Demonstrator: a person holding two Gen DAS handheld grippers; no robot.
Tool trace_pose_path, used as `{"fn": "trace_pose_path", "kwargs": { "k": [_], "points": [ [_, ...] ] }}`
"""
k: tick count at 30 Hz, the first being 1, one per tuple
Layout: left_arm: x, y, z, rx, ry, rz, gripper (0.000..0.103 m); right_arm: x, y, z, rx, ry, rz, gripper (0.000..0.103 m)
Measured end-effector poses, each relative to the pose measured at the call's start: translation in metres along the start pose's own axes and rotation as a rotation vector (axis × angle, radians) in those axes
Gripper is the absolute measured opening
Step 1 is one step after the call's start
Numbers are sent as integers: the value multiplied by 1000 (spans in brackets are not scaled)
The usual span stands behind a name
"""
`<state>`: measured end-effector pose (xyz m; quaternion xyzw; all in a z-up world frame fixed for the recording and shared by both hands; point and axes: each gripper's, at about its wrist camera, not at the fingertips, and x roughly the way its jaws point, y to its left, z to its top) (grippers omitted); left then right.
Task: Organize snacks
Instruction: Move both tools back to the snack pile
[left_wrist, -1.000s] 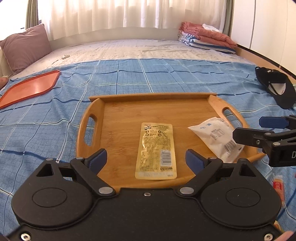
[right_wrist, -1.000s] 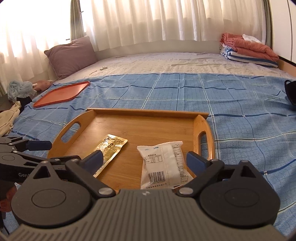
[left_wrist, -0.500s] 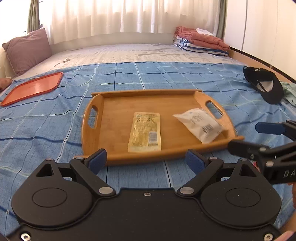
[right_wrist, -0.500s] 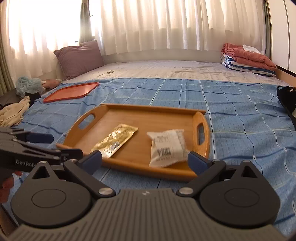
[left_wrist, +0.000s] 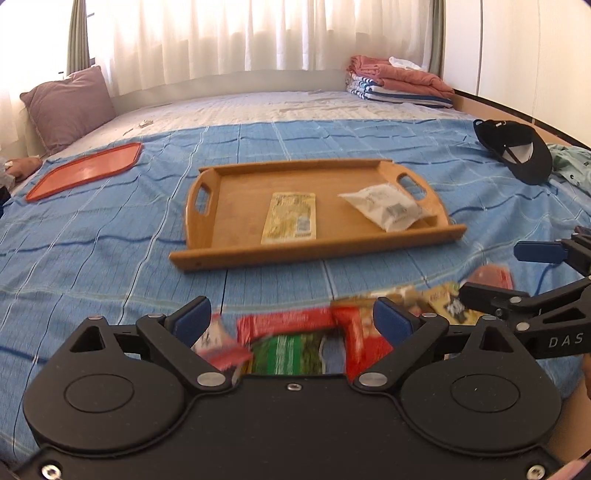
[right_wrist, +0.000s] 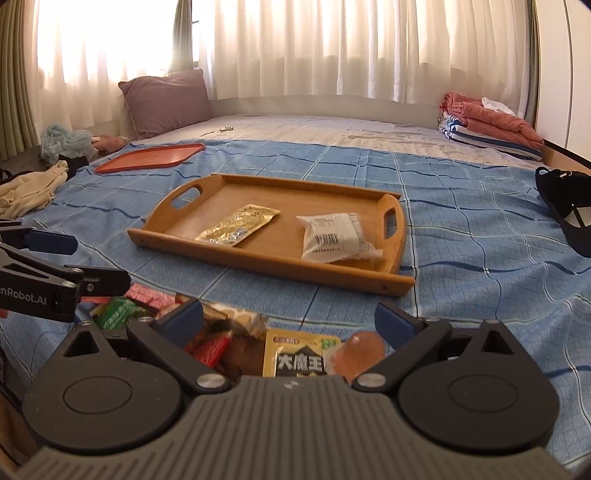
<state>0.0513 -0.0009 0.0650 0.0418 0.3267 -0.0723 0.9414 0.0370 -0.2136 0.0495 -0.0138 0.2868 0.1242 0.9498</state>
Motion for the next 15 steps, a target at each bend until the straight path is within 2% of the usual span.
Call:
{"fn": "trace_pose_path", "kwargs": {
  "k": [5,15],
  "points": [
    [-3,8,-19,-29,16,10,94,-5,0,-16,0,12,-17,102],
    [9,7,-45,-29,56,23,64,-11,-3,-47,17,45,-34,100]
  ]
}}
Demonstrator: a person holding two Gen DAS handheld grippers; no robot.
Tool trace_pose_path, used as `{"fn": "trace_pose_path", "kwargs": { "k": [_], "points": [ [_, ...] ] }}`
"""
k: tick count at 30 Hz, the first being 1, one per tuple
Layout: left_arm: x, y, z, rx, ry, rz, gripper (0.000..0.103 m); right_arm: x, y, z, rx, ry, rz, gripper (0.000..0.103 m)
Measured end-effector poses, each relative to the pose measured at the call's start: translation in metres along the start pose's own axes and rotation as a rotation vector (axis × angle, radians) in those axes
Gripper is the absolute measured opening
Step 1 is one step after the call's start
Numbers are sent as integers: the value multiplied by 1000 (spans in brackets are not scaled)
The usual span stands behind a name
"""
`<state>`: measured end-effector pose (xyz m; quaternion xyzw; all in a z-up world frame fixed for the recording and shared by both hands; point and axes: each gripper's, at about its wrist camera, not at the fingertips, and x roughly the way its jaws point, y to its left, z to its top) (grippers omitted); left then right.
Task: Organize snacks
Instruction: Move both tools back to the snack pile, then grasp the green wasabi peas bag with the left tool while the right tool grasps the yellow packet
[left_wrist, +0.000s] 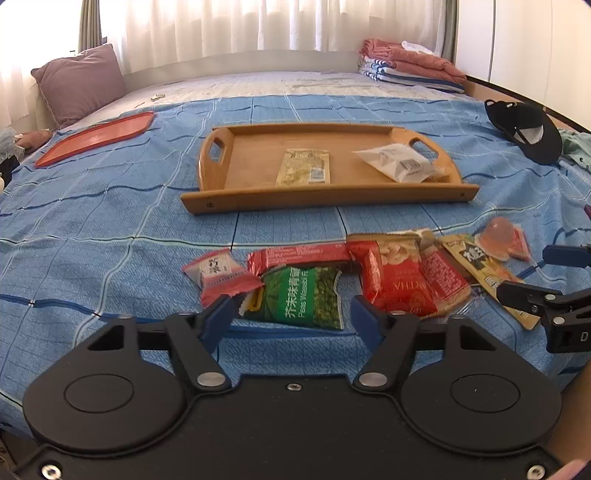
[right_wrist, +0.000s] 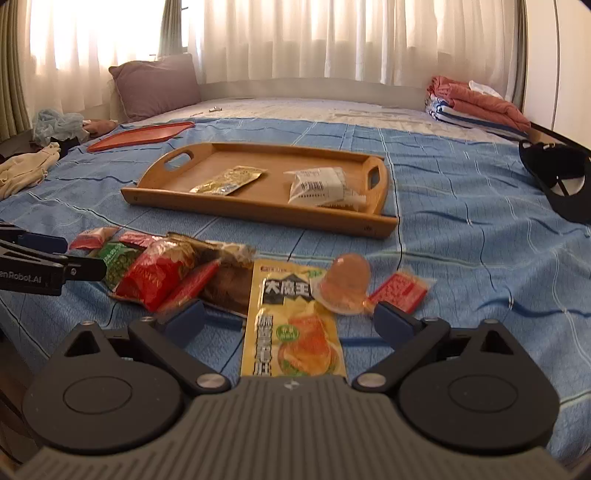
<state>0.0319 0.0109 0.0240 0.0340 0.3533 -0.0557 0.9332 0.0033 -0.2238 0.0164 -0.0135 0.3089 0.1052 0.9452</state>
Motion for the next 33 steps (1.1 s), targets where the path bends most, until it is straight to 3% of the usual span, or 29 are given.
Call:
{"fn": "trace_pose_path", "kwargs": {
  "k": [5,10,14,18,23,25,26,27,33],
  "points": [
    [12,1,-3,-27,22,-12,57,2,-1,-10,16,19,7,97],
    [20,3,-4,-58,23,-9,56,9,-4,-12,39,33,13,97],
    [26,6,-2,-74,16,-15,56,18,-10,-10,87,48,27,85],
    [30,7,2,-85,-7,-28,56,23,-15,-7,119,33,3,84],
    [42,4,2,-63,-5,-47,71,34,-14,-6,107,34,1,82],
    [43,-1,1,-33,-17,-26,71,34,-11,-6,95,31,1,73],
    [43,-4,-1,-23,-21,-14,69,33,-9,-6,92,30,8,65],
    [42,-6,-2,-13,-28,-2,60,31,-8,-6,90,30,17,65],
    [27,-12,-7,28,-37,-26,44,15,0,-12,74,21,28,64]
  ]
}}
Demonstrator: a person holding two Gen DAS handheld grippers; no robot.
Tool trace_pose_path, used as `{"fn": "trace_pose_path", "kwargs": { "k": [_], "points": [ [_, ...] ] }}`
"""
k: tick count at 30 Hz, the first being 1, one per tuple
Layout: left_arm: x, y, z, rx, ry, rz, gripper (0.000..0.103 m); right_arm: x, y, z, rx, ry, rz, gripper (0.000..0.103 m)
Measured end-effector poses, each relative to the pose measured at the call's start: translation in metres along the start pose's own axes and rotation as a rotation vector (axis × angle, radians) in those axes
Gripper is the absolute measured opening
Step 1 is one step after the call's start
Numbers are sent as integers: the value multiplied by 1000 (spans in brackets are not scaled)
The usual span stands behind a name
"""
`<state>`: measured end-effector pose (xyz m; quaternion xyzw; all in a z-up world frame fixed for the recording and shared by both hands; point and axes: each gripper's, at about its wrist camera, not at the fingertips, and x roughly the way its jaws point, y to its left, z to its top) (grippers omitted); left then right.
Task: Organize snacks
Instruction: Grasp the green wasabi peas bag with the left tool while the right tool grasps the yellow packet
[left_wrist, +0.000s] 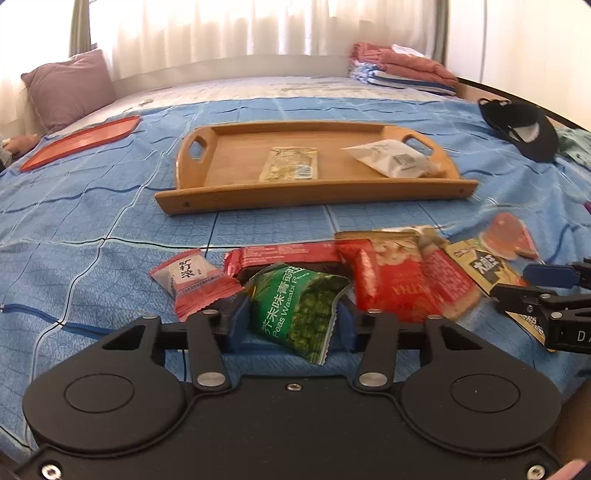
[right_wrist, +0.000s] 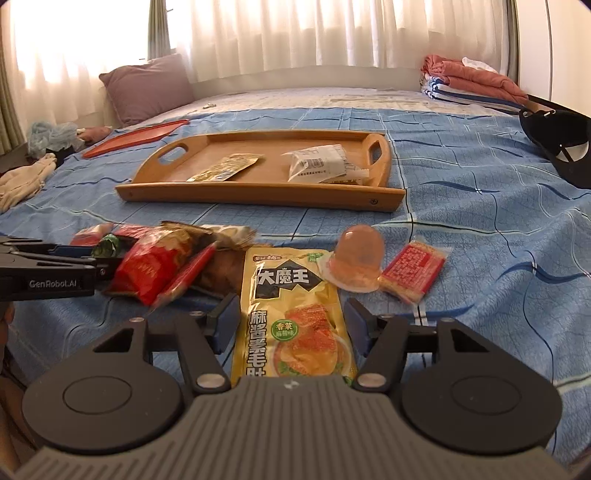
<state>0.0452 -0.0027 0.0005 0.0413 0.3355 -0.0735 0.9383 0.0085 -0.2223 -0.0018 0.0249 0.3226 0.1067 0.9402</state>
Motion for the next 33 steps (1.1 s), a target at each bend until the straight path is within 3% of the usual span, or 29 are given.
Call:
{"fn": "trace_pose_path", "kwargs": {
  "k": [6,8,10,11,14,20,22,24,26,33],
  "points": [
    [-24,-4,-7,34,-7,-23,38,-17,3,-4,-16,-7,18,64],
    [-28,-2,-8,18,-6,-35,43,-18,3,-5,-20,-2,24,66],
    [-29,2,-9,-1,4,-37,56,-17,2,-8,-22,6,26,68],
    [-28,4,-9,-17,8,-34,58,-16,2,-8,-20,5,23,77],
    [-24,13,-8,-114,45,-46,64,-13,2,-10,-19,2,-23,84],
    [-18,22,-4,-241,56,-60,75,-7,1,-12,-11,7,-53,87],
    [-22,24,-3,-285,56,-93,83,-6,3,-12,-24,11,-60,87],
    [-30,26,-4,-318,33,-114,85,-6,6,-13,-33,17,-59,87],
    [-33,26,-5,-328,25,-96,85,-5,10,-14,-46,20,-56,83],
    [-15,24,0,-379,47,76,84,-3,21,-16,-76,15,-56,80]
  ]
}}
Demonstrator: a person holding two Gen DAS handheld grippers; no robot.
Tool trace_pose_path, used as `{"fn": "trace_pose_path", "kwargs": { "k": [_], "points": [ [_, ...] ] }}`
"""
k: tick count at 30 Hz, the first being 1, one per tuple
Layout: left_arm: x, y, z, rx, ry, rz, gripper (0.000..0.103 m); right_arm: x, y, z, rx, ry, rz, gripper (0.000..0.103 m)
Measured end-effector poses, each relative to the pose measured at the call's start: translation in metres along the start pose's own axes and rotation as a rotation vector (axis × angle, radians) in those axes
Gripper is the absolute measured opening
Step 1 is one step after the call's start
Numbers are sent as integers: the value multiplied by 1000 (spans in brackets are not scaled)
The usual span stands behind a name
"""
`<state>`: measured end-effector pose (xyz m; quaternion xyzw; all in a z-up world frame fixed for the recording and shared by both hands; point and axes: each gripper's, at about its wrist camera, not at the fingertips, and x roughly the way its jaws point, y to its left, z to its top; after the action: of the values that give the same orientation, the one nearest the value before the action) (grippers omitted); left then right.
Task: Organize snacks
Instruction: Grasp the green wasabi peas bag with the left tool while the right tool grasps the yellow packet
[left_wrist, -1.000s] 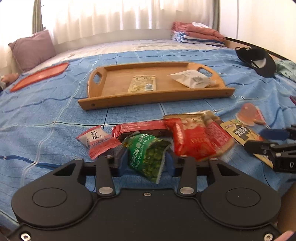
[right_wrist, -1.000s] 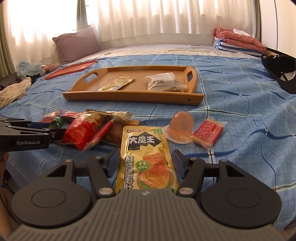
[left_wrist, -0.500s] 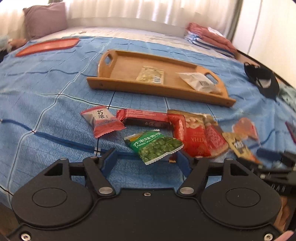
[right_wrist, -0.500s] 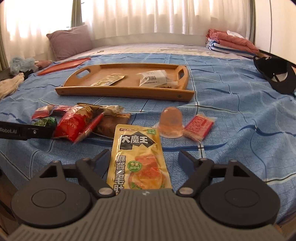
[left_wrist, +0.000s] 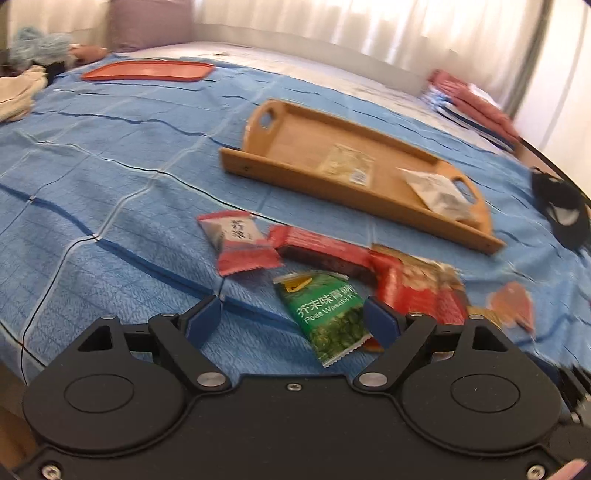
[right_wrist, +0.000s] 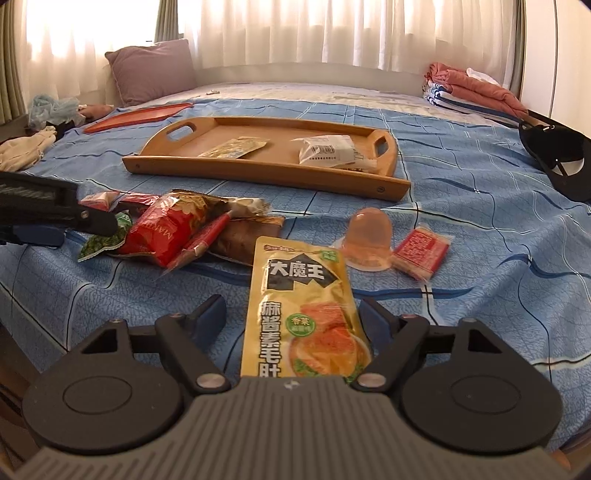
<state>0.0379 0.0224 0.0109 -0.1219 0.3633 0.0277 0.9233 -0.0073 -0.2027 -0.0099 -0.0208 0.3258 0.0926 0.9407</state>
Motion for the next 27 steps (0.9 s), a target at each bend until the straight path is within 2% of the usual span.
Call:
{"fn": "trace_pose_path", "kwargs": {
  "k": [4,11,16,17,18,19,20,21,24,26,27],
  "points": [
    [11,-10,1,9,-3,75,74,0,1,-1,-9,-2,-4,80],
    [14,-17,6,-44,-7,43,73,0,1,-2,-13,-6,-7,80],
    [29,-20,14,-62,14,67,72,0,3,-3,-20,-9,-11,80],
    [31,-21,15,-56,13,71,70,0,3,-3,-20,-10,-11,80],
    [31,-22,15,-43,3,71,62,0,3,-3,-19,-11,-11,80],
    [31,-23,14,-26,-4,62,56,-1,3,-3,-19,-12,-11,79],
    [30,-24,14,-13,-4,53,54,-1,3,-3,-19,-13,-11,79],
    [29,-23,13,-1,-3,41,42,-1,2,-3,-17,-14,-11,79],
    [25,-17,10,17,6,-15,42,-2,2,-4,-13,-21,-8,76],
    [21,-11,8,30,23,-64,41,-5,5,-6,-27,-36,-17,67],
    [19,-9,8,46,31,-77,41,-7,7,-7,-35,-44,-16,67]
  ]
}}
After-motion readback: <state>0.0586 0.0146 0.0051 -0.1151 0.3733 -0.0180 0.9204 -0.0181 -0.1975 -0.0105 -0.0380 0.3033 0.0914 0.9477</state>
